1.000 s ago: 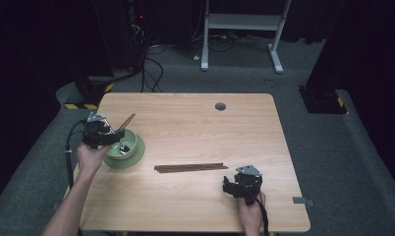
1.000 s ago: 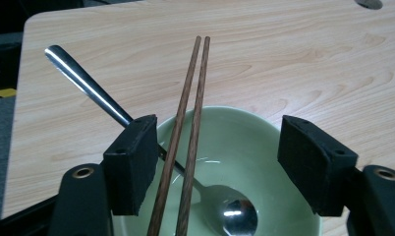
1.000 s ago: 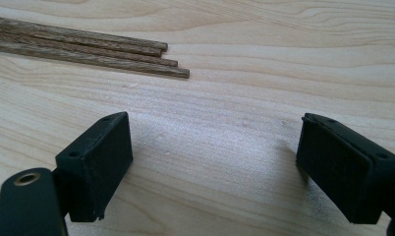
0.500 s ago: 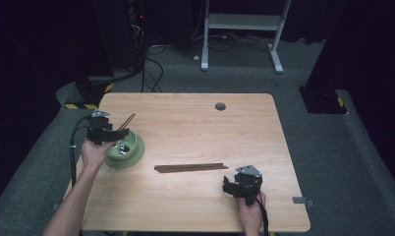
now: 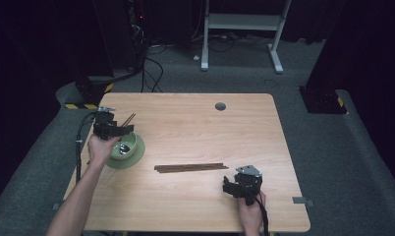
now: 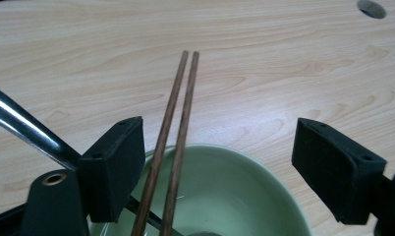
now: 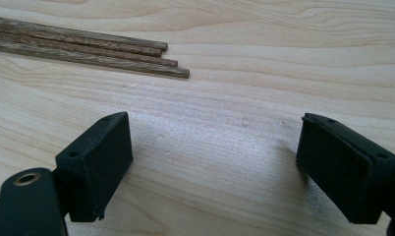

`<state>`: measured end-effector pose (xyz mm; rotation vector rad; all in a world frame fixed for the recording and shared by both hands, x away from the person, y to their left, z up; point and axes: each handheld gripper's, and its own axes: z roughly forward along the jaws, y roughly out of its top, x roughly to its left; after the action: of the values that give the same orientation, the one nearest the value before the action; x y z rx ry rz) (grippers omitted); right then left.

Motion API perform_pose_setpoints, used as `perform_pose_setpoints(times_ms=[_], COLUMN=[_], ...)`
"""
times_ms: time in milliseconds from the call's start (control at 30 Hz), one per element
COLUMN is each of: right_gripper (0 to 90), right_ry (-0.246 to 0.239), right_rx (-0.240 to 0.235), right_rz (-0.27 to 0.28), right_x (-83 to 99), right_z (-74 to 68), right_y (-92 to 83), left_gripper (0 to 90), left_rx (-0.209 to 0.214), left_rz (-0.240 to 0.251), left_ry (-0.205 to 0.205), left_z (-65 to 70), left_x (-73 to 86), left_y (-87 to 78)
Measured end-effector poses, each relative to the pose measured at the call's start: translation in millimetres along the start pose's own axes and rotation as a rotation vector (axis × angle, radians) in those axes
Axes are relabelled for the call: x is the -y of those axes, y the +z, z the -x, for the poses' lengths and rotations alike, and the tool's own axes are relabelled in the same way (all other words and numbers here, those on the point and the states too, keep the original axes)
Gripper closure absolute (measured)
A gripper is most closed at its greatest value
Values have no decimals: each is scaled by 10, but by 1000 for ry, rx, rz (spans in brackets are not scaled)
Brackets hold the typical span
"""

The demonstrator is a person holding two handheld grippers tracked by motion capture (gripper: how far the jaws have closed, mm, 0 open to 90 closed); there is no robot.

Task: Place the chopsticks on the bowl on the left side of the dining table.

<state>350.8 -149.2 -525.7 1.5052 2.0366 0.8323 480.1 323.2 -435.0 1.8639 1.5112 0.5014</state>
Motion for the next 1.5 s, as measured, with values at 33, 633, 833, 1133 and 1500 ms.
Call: perform_pose_setpoints(times_ms=[33,633,833,1133,1500], right_gripper=[133,133,133,133,133], right_ry=[0,0,0,0,0], right_rx=[0,0,0,0,0], right_rz=[0,0,0,0,0], right_x=[0,0,0,0,0], right_z=[0,0,0,0,0], right_y=[0,0,0,0,0], left_gripper=[201,165,161,166,171], left_rx=[-1,6,8,11,-3], left_rz=[-9,-31,-40,-31,-29], left_ry=[-7,-51,-48,-25,9], left_z=[-14,-73,-80,-45,0], left_x=[3,16,23,23,28], left_y=[23,204,238,228,218])
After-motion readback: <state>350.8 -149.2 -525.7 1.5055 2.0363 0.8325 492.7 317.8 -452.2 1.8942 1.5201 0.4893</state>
